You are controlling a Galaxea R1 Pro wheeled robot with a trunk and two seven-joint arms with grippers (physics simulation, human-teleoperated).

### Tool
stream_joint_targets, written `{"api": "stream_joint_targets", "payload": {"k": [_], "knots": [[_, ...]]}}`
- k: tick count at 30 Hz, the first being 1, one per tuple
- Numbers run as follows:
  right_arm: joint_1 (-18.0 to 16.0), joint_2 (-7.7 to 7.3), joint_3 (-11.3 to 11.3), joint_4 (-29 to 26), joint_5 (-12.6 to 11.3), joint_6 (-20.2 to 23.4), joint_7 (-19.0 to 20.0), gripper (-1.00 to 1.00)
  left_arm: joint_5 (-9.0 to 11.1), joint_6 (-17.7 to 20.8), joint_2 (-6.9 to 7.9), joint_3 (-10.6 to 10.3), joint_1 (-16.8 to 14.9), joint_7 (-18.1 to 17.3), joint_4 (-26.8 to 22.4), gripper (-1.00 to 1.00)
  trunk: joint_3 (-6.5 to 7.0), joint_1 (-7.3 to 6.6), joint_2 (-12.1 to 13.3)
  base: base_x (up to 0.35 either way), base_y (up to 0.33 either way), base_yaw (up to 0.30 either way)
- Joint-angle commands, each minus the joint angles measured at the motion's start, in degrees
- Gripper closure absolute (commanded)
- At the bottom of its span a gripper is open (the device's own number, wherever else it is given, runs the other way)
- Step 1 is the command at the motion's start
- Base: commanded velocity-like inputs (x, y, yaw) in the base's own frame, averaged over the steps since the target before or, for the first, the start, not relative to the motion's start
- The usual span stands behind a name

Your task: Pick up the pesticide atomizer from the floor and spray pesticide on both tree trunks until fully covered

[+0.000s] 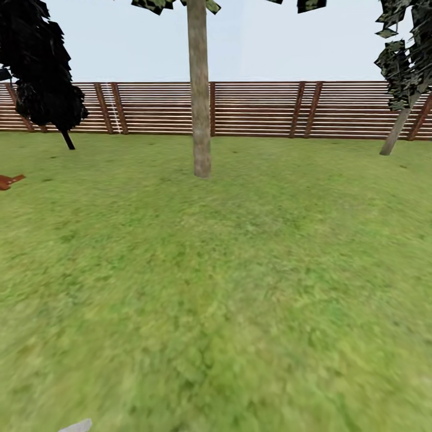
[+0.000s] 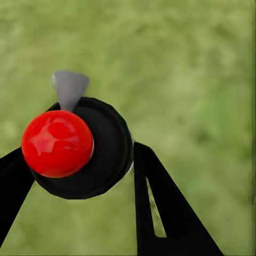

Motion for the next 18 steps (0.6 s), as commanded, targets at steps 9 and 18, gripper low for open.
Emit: {"api": "stream_joint_targets", "payload": {"k": [9,18], "knots": [[-0.02,-0.04,-0.48,0.13,0.19,-0.14,0.36,-1.00,0.48,-0.16,0.24,0.34,-0.05,-0.25,-0.11,1.00,-0.05,0.03,-0.02,0.338,0.000,0.000],[-0.02,0.32,-0.42,0.13,0.19,-0.14,0.28,-1.00,-15.38,-0.02,0.28,-3.74,-0.58,-1.17,-8.67,1.00,-0.05,0.03,-0.02,0.338,0.000,0.000]]}}
